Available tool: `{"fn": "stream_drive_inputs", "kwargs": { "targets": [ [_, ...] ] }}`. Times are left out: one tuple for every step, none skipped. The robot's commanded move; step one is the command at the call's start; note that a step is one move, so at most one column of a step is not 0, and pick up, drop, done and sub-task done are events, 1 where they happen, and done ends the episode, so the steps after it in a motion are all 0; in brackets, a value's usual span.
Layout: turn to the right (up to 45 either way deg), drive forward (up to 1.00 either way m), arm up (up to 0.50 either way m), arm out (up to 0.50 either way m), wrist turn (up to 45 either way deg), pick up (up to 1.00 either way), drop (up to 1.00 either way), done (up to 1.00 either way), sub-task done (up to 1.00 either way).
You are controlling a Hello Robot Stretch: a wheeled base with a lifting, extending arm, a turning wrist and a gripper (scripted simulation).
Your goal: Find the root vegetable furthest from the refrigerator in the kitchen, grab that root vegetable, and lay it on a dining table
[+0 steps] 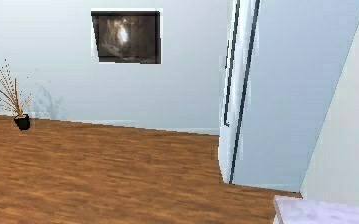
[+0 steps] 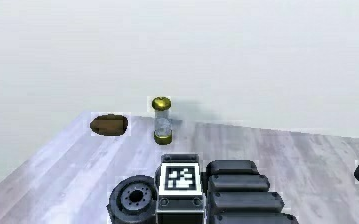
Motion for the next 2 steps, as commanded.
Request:
{"fn": "stream_drive_inputs", "kwargs": {
  "targets": [
    [45.0,0.0,0.0,0.0,0.0,0.0,0.0,0.0,0.0],
    [-45.0,0.0,0.0,0.0,0.0,0.0,0.0,0.0,0.0]
  ]
}}
